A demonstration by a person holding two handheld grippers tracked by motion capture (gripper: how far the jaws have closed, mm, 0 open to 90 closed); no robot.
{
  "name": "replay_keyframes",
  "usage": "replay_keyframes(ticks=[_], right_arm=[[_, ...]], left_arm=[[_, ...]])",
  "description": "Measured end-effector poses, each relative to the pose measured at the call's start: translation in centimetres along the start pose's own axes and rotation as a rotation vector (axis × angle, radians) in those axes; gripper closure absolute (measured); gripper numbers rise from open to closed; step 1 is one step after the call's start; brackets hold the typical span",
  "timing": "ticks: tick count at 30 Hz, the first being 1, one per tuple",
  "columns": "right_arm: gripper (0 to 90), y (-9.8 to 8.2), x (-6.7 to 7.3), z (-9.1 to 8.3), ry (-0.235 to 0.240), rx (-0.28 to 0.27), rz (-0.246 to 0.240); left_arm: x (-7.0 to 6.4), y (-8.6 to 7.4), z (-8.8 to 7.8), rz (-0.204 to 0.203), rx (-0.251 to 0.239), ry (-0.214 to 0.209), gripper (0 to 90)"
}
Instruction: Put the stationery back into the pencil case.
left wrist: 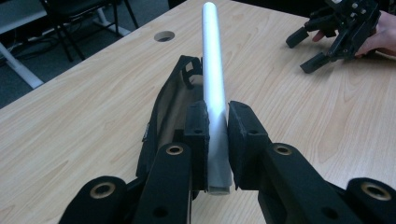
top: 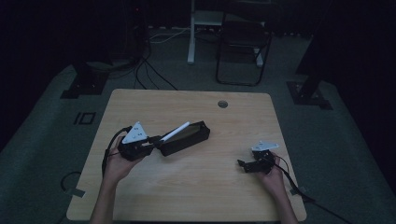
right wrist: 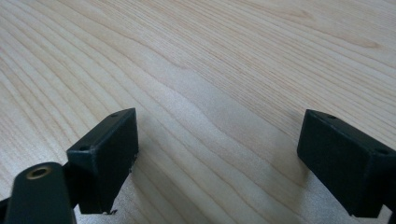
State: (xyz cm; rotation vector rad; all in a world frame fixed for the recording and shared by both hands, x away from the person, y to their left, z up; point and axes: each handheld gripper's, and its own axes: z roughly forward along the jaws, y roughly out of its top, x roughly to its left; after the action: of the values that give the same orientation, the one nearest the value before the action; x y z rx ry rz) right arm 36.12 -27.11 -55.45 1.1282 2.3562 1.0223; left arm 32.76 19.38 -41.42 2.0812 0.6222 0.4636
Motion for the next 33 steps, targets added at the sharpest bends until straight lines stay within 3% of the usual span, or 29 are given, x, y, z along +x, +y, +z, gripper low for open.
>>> replay_keyframes(ticks=[13,33], right_arm=[[12.6,0.0,0.0,0.0,0.001,0.0,-0.001],[12.6,0.0,0.0,0.0,0.0,-0.002,-0.001]], left_arm=[[0.8,0.8,0.9,-0.003,-0.015,-0.001,79.1],[1.5,1.3,2.4,-0.006,0.007,0.001,79.1]])
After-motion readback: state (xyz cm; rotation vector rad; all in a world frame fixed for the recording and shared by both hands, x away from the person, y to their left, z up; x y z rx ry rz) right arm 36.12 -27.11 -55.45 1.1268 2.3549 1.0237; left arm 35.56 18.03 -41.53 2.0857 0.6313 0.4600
